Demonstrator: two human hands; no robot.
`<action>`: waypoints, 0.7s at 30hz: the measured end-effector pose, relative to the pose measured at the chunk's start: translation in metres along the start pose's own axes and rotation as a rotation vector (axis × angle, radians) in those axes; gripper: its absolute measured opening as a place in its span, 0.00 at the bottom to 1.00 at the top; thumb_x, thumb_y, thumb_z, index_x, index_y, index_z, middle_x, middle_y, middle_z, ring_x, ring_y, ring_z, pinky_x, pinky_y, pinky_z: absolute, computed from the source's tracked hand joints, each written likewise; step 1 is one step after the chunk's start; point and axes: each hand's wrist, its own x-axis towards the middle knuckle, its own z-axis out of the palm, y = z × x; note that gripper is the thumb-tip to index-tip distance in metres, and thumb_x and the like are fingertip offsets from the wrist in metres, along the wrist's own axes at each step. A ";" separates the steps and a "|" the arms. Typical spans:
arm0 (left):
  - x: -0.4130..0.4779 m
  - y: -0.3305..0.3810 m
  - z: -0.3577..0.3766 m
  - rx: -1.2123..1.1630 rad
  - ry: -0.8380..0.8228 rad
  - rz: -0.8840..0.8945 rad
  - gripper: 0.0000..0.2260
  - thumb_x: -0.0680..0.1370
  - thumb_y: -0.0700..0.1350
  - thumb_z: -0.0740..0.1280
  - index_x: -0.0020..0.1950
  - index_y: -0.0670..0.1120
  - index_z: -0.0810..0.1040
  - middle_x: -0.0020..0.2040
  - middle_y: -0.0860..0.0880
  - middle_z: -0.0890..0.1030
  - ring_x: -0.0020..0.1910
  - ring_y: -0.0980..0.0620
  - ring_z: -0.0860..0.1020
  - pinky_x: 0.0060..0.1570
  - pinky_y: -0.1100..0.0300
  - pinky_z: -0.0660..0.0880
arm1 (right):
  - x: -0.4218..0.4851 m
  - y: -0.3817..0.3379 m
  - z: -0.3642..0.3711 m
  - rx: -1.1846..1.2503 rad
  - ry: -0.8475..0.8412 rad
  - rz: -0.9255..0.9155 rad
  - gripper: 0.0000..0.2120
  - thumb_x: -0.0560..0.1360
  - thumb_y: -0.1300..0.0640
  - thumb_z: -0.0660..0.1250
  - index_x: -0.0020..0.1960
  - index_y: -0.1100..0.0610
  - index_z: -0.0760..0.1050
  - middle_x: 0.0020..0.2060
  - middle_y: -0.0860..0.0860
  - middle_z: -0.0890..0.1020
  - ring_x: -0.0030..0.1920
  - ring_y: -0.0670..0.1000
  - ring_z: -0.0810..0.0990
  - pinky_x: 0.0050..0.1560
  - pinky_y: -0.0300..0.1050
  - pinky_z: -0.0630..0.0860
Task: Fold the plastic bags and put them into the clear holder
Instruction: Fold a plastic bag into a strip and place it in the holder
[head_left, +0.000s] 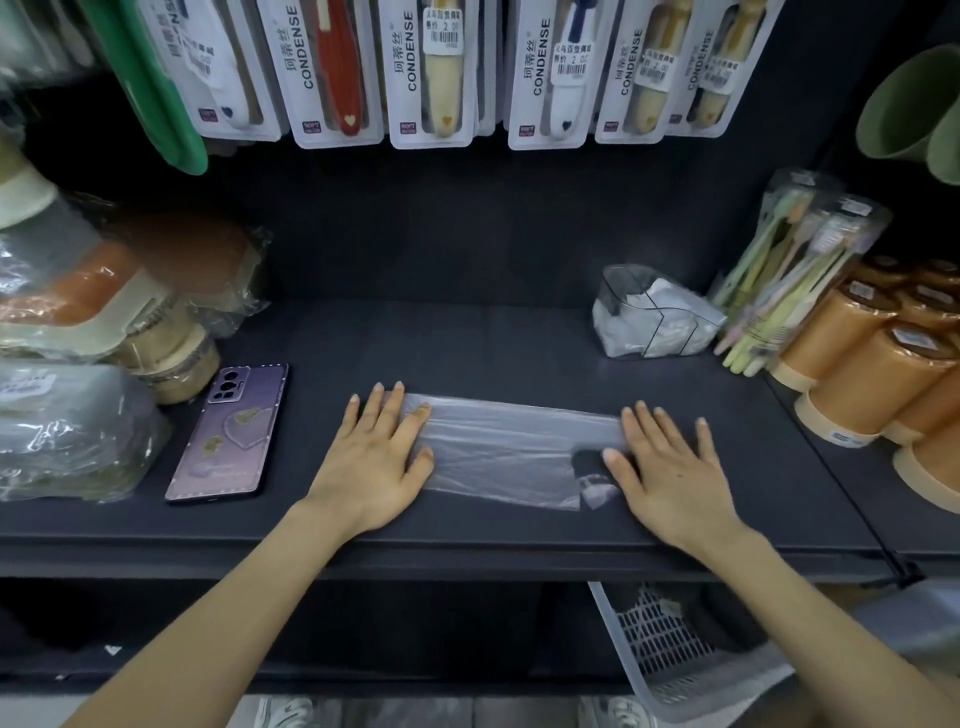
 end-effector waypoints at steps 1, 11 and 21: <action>0.000 0.000 0.000 0.003 -0.008 0.000 0.42 0.67 0.63 0.28 0.79 0.50 0.46 0.79 0.44 0.42 0.78 0.47 0.40 0.75 0.52 0.34 | -0.001 0.005 -0.004 -0.003 -0.009 0.035 0.47 0.65 0.35 0.22 0.79 0.53 0.45 0.78 0.50 0.48 0.78 0.49 0.44 0.75 0.56 0.35; 0.002 -0.002 0.001 0.015 -0.044 0.005 0.35 0.67 0.69 0.29 0.74 0.62 0.35 0.79 0.44 0.39 0.77 0.46 0.37 0.75 0.50 0.35 | 0.003 -0.110 -0.002 0.118 0.001 -0.304 0.41 0.68 0.38 0.24 0.79 0.50 0.43 0.78 0.50 0.47 0.78 0.50 0.41 0.74 0.56 0.32; 0.002 -0.007 -0.001 -0.151 0.010 -0.013 0.37 0.66 0.72 0.38 0.73 0.62 0.36 0.79 0.45 0.40 0.77 0.46 0.36 0.74 0.49 0.33 | -0.012 -0.053 0.008 0.272 0.521 -0.594 0.17 0.73 0.43 0.62 0.45 0.53 0.84 0.47 0.48 0.84 0.49 0.51 0.81 0.65 0.47 0.65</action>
